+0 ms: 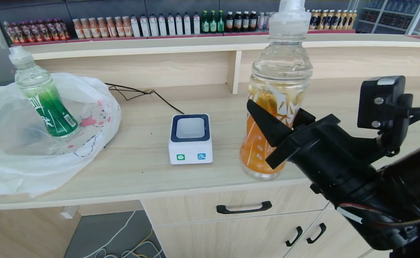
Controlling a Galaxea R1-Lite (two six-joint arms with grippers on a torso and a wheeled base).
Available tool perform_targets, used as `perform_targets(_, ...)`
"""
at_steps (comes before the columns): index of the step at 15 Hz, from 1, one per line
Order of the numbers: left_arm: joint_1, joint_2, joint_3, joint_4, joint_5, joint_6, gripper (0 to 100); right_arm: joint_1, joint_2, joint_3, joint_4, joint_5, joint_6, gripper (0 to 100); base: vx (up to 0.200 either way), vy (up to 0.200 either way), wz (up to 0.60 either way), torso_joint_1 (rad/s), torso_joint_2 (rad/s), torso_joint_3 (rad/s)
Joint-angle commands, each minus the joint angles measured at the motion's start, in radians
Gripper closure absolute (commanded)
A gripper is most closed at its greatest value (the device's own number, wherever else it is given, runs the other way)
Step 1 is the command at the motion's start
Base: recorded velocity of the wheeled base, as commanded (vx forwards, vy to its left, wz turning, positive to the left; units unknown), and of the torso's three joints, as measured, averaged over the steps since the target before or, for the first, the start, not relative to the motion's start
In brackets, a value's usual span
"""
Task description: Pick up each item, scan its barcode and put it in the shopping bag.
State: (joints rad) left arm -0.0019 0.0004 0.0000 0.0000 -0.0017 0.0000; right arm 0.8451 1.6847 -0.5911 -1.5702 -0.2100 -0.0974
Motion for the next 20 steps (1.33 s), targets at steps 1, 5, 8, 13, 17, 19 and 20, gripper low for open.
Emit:
perform_targets(1, 0.002, 0.0, 0.0, 0.0, 0.0, 0.0, 0, -0.081, -0.008, -0.003, -0.001, -0.009, 0.008, 100, 0.0, 0.0, 0.0, 0.0, 0.0, 0.0)
perform_targets(5, 0.0, 0.0, 0.0, 0.0, 0.0, 0.0, 0, -0.204, -0.01, -0.052, -0.001, -0.012, 0.013, 100, 0.0, 0.0, 0.0, 0.0, 0.0, 0.0)
perform_targets(8, 0.0, 0.0, 0.0, 0.0, 0.0, 0.002, 0, -0.242, -0.016, -0.036, -0.001, -0.011, 0.022, 100, 0.0, 0.0, 0.0, 0.0, 0.0, 0.0)
perform_targets(13, 0.0, 0.0, 0.0, 0.0, 0.0, 0.003, 0, -0.251, -0.014, -0.049, -0.001, -0.011, 0.039, 100, 0.0, 0.0, 0.0, 0.0, 0.0, 0.0)
perform_targets(17, 0.0, 0.0, 0.0, 0.0, 0.0, -0.003, 0, -0.265, -0.026, -0.047, -0.001, -0.011, 0.041, 100, 0.0, 0.1, 0.0, 0.002, 0.0, 0.004)
perform_targets(19, 0.0, 0.0, 0.0, 0.0, 0.0, -0.002, 0, -0.265, -0.026, -0.041, -0.001, -0.011, 0.042, 100, 0.0, 0.2, 0.0, 0.002, 0.0, -0.007)
perform_targets(20, 0.0, 0.0, 0.0, 0.0, 0.0, -0.002, 0, -0.265, -0.026, -0.039, -0.001, -0.011, 0.042, 100, 0.0, 0.2, 0.0, -0.012, 0.01, -0.002)
